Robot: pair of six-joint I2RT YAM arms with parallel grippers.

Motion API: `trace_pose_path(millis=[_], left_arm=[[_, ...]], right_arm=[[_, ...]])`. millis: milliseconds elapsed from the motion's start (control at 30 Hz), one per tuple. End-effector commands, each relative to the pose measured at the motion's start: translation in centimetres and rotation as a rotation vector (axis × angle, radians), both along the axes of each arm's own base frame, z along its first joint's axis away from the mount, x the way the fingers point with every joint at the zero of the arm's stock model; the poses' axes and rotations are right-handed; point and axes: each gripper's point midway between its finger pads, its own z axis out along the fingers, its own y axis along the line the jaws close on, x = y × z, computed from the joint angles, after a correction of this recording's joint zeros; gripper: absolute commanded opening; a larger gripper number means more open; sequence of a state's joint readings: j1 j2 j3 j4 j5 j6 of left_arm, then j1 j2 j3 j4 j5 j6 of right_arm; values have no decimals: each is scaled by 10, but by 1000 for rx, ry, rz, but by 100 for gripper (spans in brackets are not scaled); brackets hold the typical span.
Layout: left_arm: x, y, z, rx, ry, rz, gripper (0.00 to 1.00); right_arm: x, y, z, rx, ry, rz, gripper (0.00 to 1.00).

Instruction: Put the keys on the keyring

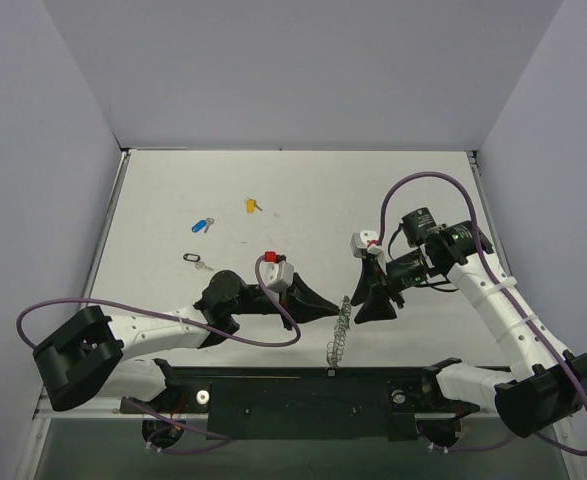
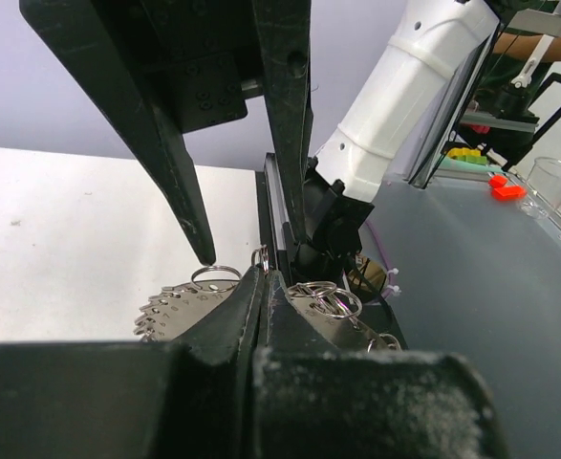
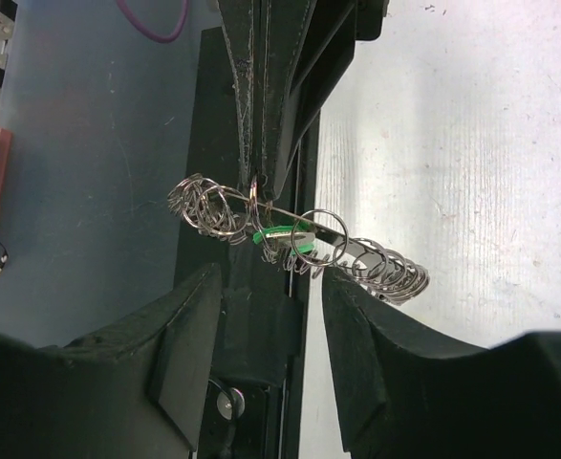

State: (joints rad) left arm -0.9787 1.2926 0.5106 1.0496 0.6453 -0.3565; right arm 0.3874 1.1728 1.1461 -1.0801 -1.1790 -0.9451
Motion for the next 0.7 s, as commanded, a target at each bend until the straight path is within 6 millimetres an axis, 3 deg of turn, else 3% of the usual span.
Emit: trace_pose_path(millis=[0, 467, 667], left_arm=[[-4, 3, 35, -127, -81, -15, 0], [1, 1, 33, -135, -63, 4, 0], [3, 0, 34, -146, -56, 9, 0]], right_arm=[[-9, 7, 8, 68, 48, 28, 41], [-12, 14, 18, 134, 94, 25, 34], [-10, 17, 15, 140, 119, 9, 24]])
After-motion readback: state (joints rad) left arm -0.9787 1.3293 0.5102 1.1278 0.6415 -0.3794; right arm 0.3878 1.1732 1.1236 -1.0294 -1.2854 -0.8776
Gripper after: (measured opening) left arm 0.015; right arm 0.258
